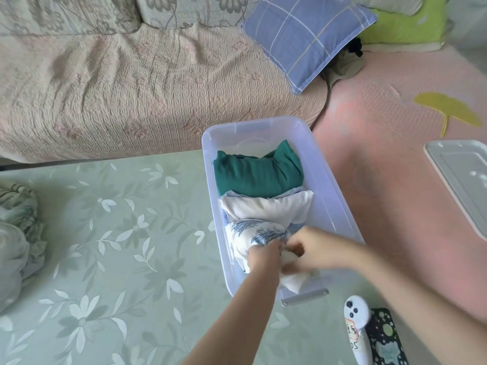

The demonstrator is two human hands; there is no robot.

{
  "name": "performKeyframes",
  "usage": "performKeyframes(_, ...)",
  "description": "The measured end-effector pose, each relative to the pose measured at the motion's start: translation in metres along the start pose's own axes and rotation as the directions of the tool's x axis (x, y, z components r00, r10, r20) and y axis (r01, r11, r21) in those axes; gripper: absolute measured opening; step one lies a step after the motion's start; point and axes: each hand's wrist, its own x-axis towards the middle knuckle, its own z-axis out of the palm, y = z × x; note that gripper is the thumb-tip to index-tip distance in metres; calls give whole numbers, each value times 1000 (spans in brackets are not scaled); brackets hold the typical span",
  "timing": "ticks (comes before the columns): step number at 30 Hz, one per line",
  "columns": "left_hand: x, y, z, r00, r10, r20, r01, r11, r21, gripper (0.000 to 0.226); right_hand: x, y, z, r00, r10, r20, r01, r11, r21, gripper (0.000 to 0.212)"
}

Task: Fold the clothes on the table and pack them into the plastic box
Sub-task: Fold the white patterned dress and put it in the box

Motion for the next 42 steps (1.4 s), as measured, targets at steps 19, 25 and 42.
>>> performKeyframes(19,-24,21,-42,718,538,442,-323,-305,896,22,67,33,-34,959,-281,25,232,738,-634,75)
performKeyframes(25,-2,22,-27,671,486,560,-325,-485,812,38,50,54,-23,993,-113,-31,62,729,-682,58)
performKeyframes(42,57,18,-22,827,478,295,-129,-349,928,48,99,94,13,933,-108,-345,-176,697,-695,33)
